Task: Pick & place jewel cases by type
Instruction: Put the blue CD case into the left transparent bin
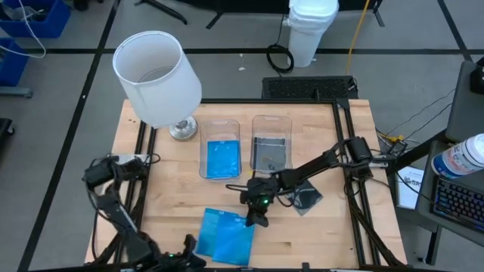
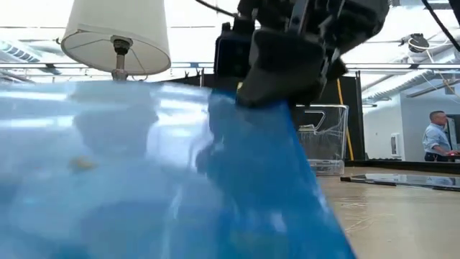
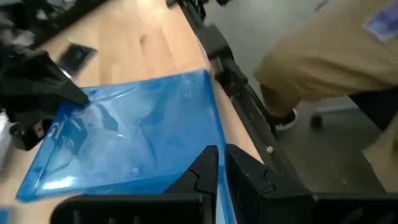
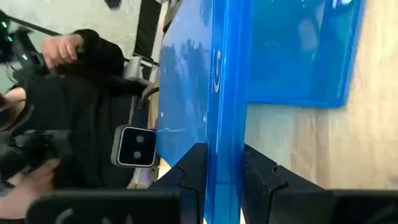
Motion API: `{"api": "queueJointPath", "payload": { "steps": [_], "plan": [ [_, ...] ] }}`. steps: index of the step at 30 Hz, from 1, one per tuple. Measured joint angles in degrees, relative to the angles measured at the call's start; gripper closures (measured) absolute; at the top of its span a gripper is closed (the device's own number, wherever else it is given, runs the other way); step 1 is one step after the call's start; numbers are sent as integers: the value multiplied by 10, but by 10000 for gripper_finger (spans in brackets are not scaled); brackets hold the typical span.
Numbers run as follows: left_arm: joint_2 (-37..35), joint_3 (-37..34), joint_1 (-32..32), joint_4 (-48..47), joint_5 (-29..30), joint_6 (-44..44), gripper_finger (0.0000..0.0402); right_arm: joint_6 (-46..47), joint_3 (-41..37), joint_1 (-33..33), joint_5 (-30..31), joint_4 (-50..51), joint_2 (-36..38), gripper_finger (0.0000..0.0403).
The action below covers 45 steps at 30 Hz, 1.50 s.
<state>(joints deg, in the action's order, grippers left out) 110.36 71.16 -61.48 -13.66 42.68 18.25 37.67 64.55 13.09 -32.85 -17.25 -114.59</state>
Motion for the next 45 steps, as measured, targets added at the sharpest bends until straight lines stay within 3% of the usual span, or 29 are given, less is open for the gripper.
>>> {"api": "queueJointPath", "payload": {
  "steps": [5,11,19,25,32,37,45],
  "plan": [
    [-15,0,-40,0,64,14,364,-30,0,7,24,24,44,346],
    [-7,-6,-59,1,84,86,364,-68,1,16,63,25,96,346],
    [12,-18,-45,4,95,137,364,-122,1,45,111,62,165,347],
    [12,-18,-9,36,115,121,364,-178,2,75,159,104,209,367],
    [12,-18,41,45,103,47,395,-209,2,87,190,118,234,374],
    [12,-17,76,33,94,60,383,-210,5,54,194,141,251,373],
    [12,-17,106,-16,-15,105,376,-275,144,-51,224,340,260,377]
  ]
}}
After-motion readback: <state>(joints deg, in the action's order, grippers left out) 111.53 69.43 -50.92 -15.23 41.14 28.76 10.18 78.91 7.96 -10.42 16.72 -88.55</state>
